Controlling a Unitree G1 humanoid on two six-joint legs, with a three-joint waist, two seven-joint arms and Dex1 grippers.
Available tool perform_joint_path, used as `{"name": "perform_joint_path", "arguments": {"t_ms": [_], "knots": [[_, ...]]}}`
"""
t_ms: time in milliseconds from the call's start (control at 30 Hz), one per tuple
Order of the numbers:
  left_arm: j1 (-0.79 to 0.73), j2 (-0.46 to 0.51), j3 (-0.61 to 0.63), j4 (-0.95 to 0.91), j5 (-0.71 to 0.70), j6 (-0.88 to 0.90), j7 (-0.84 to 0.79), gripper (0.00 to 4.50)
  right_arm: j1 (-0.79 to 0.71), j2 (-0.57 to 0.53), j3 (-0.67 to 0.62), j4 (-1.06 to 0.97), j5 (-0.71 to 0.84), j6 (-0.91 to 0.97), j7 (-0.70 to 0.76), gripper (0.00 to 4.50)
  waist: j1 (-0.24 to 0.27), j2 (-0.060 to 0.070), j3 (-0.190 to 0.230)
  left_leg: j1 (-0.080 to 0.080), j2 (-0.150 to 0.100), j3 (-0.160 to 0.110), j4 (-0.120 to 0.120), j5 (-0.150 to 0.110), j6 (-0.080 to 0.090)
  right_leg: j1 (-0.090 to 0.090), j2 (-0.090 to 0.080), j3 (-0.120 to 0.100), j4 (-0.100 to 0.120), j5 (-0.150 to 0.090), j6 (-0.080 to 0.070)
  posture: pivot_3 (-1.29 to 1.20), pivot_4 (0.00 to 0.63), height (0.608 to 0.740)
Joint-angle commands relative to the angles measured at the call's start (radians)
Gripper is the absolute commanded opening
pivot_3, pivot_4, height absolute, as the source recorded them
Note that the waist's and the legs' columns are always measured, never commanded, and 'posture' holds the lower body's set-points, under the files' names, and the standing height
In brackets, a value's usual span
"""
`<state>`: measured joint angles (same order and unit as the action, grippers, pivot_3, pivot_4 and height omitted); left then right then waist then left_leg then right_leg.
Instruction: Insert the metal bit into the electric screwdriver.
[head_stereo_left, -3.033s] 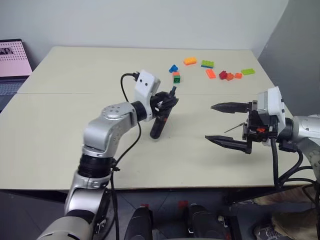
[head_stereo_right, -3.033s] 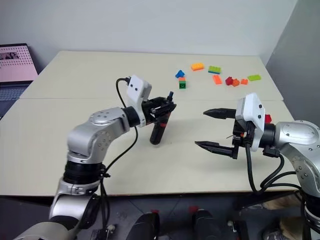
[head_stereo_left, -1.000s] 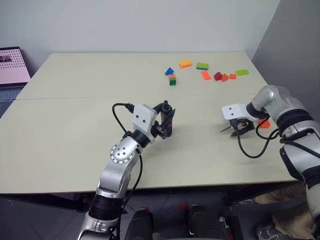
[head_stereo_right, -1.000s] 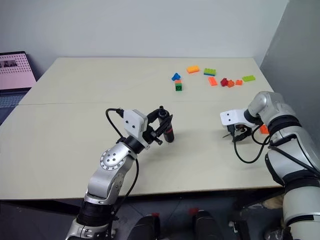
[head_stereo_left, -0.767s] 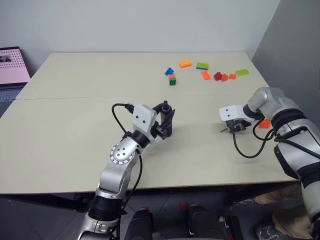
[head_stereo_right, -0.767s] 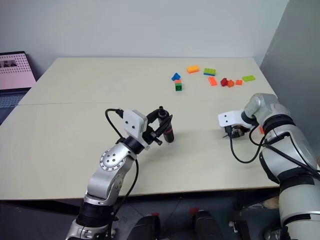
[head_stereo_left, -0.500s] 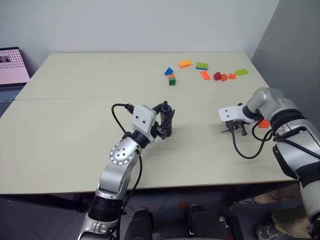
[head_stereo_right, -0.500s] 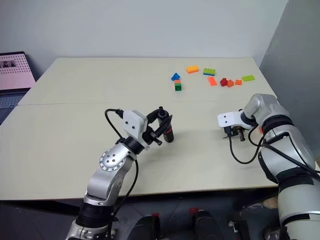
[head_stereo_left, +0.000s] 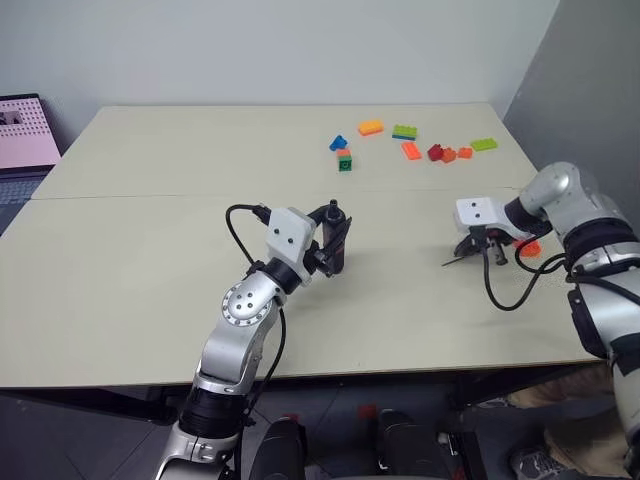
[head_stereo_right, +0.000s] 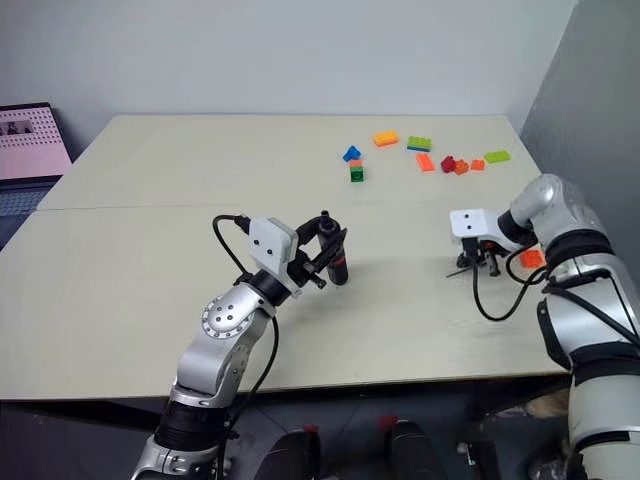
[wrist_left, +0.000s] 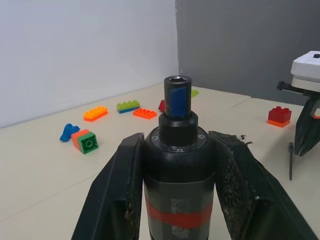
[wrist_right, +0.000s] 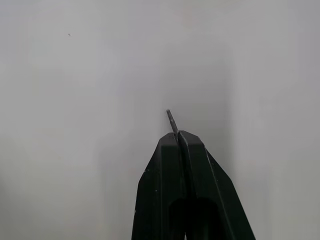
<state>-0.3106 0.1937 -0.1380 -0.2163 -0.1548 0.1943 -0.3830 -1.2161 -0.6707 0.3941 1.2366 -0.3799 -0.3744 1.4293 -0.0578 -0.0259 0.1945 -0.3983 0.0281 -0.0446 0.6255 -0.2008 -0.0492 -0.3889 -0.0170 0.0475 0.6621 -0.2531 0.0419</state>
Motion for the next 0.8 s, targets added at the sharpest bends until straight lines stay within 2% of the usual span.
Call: {"name": "perform_joint_path", "arguments": {"t_ms": [33, 67, 133, 233, 267, 300, 700, 800], "knots": [[-0.005, 0.0, -0.009, 0.028, 0.015, 0.01, -0.004, 1.64, 0.005, -0.015, -0.006, -0.031, -0.014, -0.053, -0.07, 0.0, 0.0, 0.0, 0.0, 0.0, 0.0, 0.0, 0.0, 0.0, 0.0, 0.0, 0.0, 0.0, 0.0, 0.0, 0.0, 0.0, 0.15, 0.74], [-0.006, 0.0, -0.011, 0.03, 0.015, 0.009, -0.005, 1.64, 0.007, -0.012, -0.005, -0.027, -0.016, -0.054, -0.076, 0.37, 0.0, 0.0, 0.0, 0.0, 0.0, 0.0, 0.0, 0.0, 0.0, 0.0, 0.0, 0.0, 0.0, 0.0, 0.0, 0.0, 0.15, 0.74], [-0.01, 0.001, -0.01, 0.033, 0.015, 0.007, -0.005, 1.64, 0.01, -0.011, 0.013, -0.018, -0.039, -0.058, -0.093, 0.66, 0.0, 0.0, 0.0, 0.0, 0.0, 0.0, 0.0, 0.0, 0.0, 0.0, 0.0, 0.0, 0.0, 0.0, 0.0, 0.0, 0.15, 0.74], [-0.012, 0.002, -0.008, 0.035, 0.015, 0.007, -0.003, 1.64, 0.006, -0.008, 0.054, 0.001, -0.096, -0.07, -0.155, 1.48, 0.001, 0.0, 0.0, 0.0, 0.0, 0.0, 0.0, 0.0, 0.0, 0.0, 0.0, 0.0, 0.0, 0.0, 0.0, 0.0, 0.15, 0.74], [-0.01, 0.002, -0.008, 0.032, 0.015, 0.008, -0.003, 1.64, 0.001, -0.005, 0.066, 0.009, -0.112, -0.067, -0.17, 1.56, 0.001, 0.0, 0.0, 0.0, 0.0, 0.0, 0.0, 0.0, 0.0, 0.0, 0.0, 0.0, 0.0, 0.0, 0.0, 0.0, 0.15, 0.74], [-0.008, 0.003, -0.007, 0.028, 0.015, 0.009, -0.002, 1.64, -0.006, 0.0, 0.075, 0.017, -0.124, -0.06, -0.174, 1.86, 0.001, 0.0, 0.0, 0.0, 0.0, 0.0, 0.0, 0.0, 0.0, 0.0, 0.0, 0.0, 0.0, 0.0, 0.0, 0.0, 0.15, 0.74], [0.023, 0.011, 0.003, -0.013, 0.025, 0.023, 0.019, 1.64, -0.07, 0.069, 0.161, 0.103, -0.244, 0.01, -0.247, 1.91, 0.0, 0.0, 0.0, 0.0, 0.0, 0.0, 0.0, 0.0, 0.0, 0.0, 0.0, 0.0, 0.0, 0.0, 0.0, 0.0, 0.15, 0.74], [0.033, 0.012, 0.004, -0.025, 0.028, 0.026, 0.024, 1.64, -0.069, 0.093, 0.151, 0.119, -0.238, 0.052, -0.217, 1.43, -0.001, 0.0, 0.0, 0.0, 0.0, 0.0, 0.0, 0.0, 0.0, 0.0, 0.0, 0.0, 0.0, 0.0, 0.0, 0.0, 0.15, 0.74]]}}
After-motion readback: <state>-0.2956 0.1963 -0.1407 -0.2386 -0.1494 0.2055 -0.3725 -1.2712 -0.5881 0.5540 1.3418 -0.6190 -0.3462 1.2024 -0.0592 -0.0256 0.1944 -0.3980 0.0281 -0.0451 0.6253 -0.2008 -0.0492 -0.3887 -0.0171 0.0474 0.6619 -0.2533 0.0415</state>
